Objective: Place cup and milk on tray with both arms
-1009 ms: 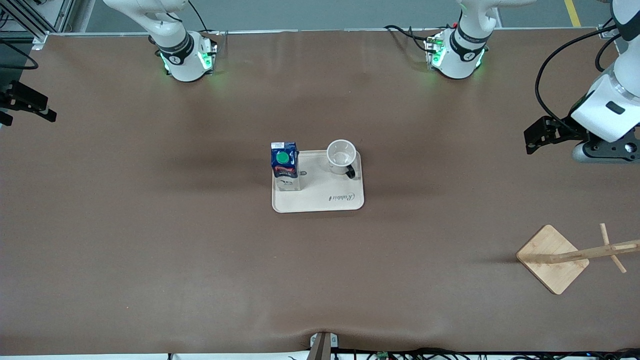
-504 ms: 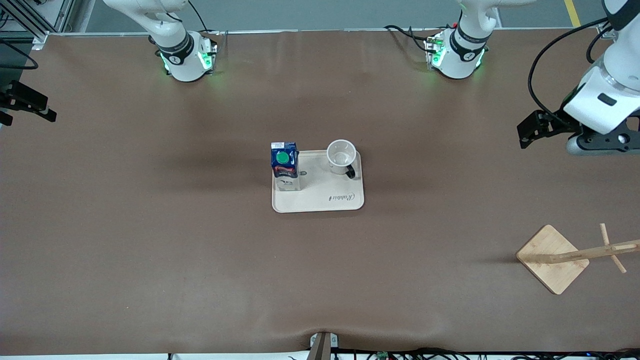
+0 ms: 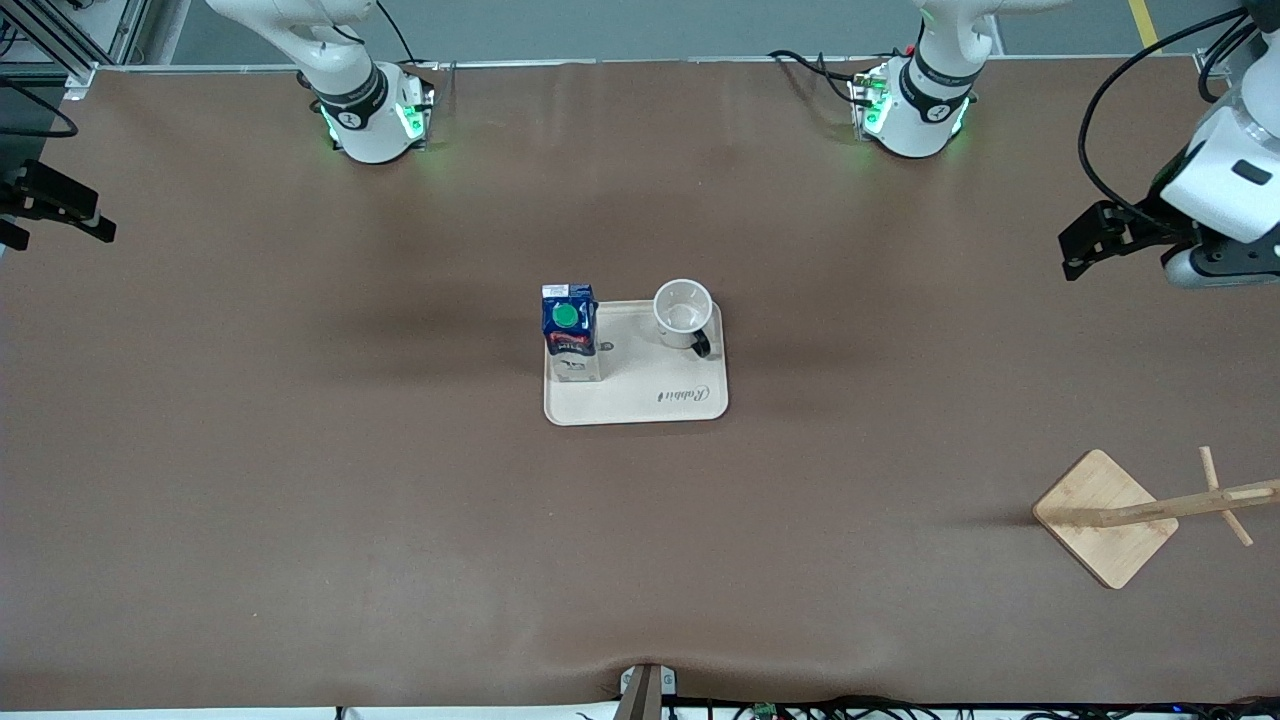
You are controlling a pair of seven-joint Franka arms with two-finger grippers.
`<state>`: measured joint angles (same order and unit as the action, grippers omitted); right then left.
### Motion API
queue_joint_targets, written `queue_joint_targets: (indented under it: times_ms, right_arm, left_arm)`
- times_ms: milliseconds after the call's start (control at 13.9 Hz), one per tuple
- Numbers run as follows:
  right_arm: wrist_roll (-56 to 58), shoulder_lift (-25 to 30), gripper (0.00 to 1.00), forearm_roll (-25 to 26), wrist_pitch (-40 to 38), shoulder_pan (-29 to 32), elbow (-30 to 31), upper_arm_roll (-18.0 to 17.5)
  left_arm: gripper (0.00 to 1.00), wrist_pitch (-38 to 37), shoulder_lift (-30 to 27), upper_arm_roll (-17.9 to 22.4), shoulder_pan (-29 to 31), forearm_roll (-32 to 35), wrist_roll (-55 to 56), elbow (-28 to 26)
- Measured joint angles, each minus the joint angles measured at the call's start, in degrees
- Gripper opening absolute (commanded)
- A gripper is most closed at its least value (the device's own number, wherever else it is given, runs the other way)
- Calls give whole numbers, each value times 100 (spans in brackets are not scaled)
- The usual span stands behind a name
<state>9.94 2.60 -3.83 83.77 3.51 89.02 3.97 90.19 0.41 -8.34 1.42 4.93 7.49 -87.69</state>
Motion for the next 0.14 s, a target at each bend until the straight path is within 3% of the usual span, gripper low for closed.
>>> queue_joint_targets:
  times_ms: [144]
  right_arm:
    - [0,0,100,-4,-1,0,0,0]
  left_arm:
    - [100,-7,0,12,121,0,-161,12]
